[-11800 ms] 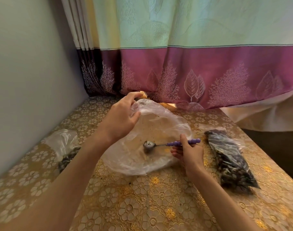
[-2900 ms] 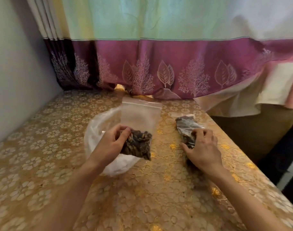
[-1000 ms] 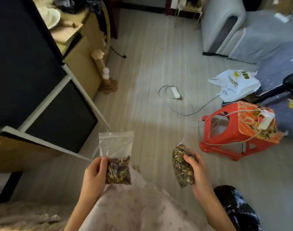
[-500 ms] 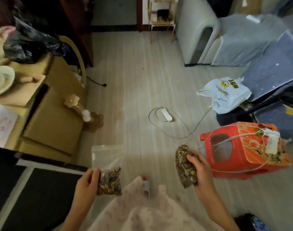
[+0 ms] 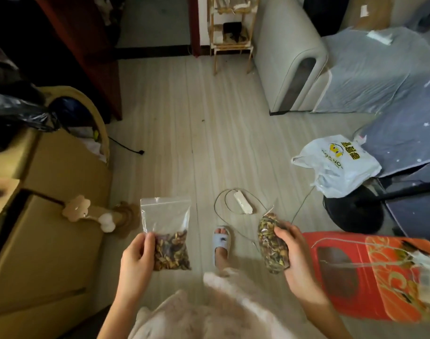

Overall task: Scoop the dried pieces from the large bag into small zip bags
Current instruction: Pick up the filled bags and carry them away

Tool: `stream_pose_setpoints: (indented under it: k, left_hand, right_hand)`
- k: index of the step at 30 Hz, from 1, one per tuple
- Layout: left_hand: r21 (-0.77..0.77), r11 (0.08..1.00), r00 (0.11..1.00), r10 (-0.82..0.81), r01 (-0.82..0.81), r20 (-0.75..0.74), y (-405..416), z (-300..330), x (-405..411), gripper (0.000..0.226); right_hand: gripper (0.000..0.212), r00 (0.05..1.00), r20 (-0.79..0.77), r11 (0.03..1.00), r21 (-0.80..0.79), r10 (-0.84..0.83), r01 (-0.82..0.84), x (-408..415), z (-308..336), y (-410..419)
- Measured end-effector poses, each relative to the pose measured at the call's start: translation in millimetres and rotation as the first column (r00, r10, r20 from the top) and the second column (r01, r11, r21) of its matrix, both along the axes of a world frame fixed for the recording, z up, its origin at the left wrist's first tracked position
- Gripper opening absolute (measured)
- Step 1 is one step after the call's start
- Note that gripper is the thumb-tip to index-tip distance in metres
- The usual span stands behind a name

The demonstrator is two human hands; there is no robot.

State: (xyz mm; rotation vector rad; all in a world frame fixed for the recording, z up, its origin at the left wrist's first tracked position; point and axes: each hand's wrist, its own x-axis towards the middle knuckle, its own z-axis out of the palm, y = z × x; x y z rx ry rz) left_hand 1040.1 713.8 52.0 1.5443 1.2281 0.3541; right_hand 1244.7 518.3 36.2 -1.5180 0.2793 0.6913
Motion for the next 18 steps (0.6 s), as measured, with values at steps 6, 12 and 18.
stream_pose_setpoints:
  k: [6, 12, 18]
  left_hand:
    - [0.033, 0.999, 0.998, 0.034, -0.032, -0.055, 72.2, -2.6, 92.3, 0.032]
    - [0.034, 0.999, 0.995, 0.039, -0.036, -0.095, 145.6, -5.7, 166.2, 0.029]
    - [0.029, 0.998, 0.989, 0.056, -0.052, -0.140, 228.3, -20.5, 249.2, 0.027]
  right_hand:
    - [0.013, 0.999, 0.034, 0.999, 0.017, 0.031, -0.031, 124.4, 9.7, 88.4]
    - [0.014, 0.994, 0.077, 0.997, -0.009, 0.083, -0.083, 218.3, 14.4, 162.6]
    - [0.012, 0.996, 0.066, 0.998, -0.042, 0.059, -0.057, 304.2, 3.5, 234.7]
